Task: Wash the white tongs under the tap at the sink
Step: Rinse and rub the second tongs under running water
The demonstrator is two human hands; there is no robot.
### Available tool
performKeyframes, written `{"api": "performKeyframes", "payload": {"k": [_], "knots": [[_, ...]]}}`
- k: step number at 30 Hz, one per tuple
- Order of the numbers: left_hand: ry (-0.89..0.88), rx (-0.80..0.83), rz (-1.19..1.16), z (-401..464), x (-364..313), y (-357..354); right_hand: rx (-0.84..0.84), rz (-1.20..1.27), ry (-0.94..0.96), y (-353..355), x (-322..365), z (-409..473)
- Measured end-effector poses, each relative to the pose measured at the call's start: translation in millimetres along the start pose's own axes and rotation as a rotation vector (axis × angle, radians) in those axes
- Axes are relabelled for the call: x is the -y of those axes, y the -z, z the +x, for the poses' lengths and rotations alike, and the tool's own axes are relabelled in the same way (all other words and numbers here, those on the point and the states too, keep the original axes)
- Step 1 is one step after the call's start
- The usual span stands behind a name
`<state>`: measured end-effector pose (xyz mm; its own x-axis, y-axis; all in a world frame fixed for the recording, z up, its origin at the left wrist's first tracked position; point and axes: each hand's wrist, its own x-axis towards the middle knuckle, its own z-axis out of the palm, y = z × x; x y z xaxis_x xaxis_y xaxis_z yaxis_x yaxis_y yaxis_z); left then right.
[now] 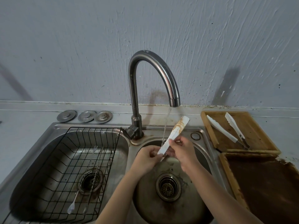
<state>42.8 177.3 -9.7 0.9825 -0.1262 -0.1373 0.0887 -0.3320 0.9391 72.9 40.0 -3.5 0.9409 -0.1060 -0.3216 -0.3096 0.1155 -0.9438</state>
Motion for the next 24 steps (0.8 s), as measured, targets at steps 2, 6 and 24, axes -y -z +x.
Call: {"api": "performKeyframes", "payload": {"k": [2,6,24], "knots": [[0.016,0.027,-0.032,4.1,-5.4,-0.8,-0.001,-0.091,0.059,-0.3,0.4,0.7],[0.023,-0.017,-0.205,8.5,-9.5,-2.2,0.098,-0.259,0.136,-3.8,-0.6,-7.4],[0.273,-0.666,-0.064,5.4,6.0,39.1,0.306,-0.779,0.161,30.6,21.8,-31.2]]}}
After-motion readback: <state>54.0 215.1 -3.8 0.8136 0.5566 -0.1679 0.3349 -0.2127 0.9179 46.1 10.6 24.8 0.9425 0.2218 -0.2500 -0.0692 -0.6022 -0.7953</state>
